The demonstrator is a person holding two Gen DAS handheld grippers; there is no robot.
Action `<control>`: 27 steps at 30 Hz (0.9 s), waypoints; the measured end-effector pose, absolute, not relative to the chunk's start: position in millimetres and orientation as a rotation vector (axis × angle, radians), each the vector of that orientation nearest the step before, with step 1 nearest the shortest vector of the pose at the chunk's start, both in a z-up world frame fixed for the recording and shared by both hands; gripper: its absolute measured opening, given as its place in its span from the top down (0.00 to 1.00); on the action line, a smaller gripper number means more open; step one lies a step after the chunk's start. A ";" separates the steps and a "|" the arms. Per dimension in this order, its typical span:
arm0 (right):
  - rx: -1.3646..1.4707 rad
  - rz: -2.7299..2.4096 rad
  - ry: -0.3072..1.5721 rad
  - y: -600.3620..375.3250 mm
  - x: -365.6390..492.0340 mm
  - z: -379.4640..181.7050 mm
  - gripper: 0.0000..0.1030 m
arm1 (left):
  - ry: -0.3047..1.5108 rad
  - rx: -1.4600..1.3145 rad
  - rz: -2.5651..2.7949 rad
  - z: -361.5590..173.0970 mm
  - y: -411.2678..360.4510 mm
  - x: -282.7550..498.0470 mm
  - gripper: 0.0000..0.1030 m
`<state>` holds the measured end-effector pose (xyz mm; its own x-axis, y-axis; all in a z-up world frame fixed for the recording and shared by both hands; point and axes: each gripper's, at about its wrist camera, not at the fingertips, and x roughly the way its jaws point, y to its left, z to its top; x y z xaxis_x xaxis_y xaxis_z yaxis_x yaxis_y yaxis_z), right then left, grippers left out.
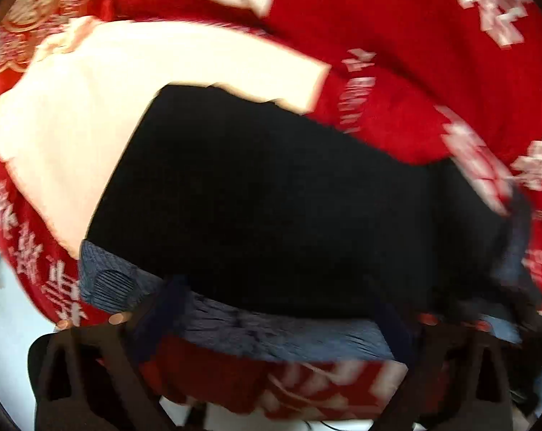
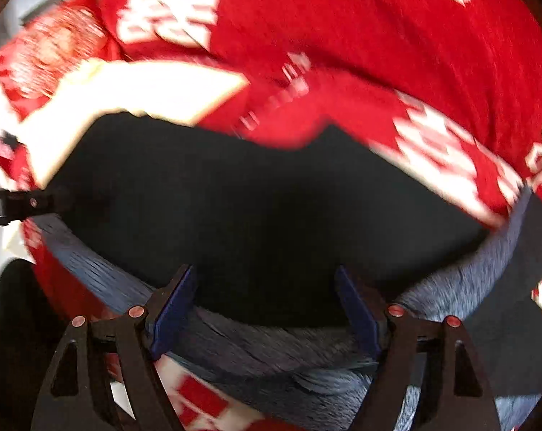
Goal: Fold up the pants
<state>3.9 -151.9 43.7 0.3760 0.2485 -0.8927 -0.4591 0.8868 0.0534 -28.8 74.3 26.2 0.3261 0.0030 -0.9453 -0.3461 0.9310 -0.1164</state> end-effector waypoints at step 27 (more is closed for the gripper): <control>-0.034 0.322 0.997 -240.1 -13.9 63.1 0.20 | 1.228 -0.171 0.202 22.9 38.9 -34.9 0.03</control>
<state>-13.9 -240.1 63.1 0.4997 0.2502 -0.8293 -0.2813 0.9523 0.1179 -34.9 38.9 22.9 0.3223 0.0615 -0.9446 -0.2451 0.9693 -0.0206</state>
